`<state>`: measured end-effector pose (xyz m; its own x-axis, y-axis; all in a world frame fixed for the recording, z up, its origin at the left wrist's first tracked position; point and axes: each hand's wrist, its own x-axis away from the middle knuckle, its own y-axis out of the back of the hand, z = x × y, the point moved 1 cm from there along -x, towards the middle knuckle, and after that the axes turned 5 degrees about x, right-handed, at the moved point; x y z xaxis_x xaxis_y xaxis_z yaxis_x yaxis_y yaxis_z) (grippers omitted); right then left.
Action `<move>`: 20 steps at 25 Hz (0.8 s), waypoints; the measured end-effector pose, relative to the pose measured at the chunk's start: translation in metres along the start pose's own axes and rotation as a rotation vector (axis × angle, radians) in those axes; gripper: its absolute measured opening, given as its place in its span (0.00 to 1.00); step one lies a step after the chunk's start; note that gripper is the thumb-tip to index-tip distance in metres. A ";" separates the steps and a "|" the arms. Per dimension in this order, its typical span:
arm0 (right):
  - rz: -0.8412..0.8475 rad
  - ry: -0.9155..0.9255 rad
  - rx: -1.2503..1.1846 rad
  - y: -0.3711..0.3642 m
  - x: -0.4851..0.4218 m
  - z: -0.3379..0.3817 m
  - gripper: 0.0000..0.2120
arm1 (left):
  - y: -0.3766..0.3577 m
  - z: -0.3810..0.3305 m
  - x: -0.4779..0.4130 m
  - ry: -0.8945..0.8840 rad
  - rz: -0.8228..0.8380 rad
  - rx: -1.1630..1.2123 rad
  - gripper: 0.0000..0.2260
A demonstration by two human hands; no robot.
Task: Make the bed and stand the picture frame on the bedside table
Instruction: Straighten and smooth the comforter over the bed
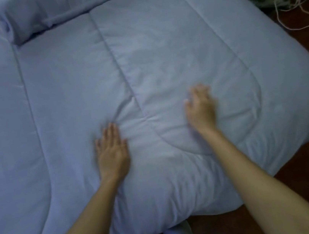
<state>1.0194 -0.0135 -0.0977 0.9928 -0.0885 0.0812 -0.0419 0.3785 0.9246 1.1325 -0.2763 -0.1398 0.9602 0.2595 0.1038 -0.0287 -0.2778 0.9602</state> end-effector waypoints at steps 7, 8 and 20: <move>0.280 0.599 0.272 -0.053 -0.023 0.051 0.24 | 0.009 0.057 0.038 0.324 -0.042 -0.057 0.32; 0.206 0.485 0.270 -0.045 -0.035 0.025 0.24 | 0.008 0.055 0.039 0.332 -0.050 -0.055 0.32; -0.182 -0.480 -0.101 -0.002 0.082 -0.095 0.33 | 0.003 0.016 0.097 0.303 0.080 0.055 0.34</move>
<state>1.1118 0.0664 -0.1279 0.8185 -0.5646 0.1059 0.1609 0.4023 0.9013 1.2299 -0.2671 -0.1311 0.8285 0.4964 0.2592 -0.0779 -0.3562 0.9312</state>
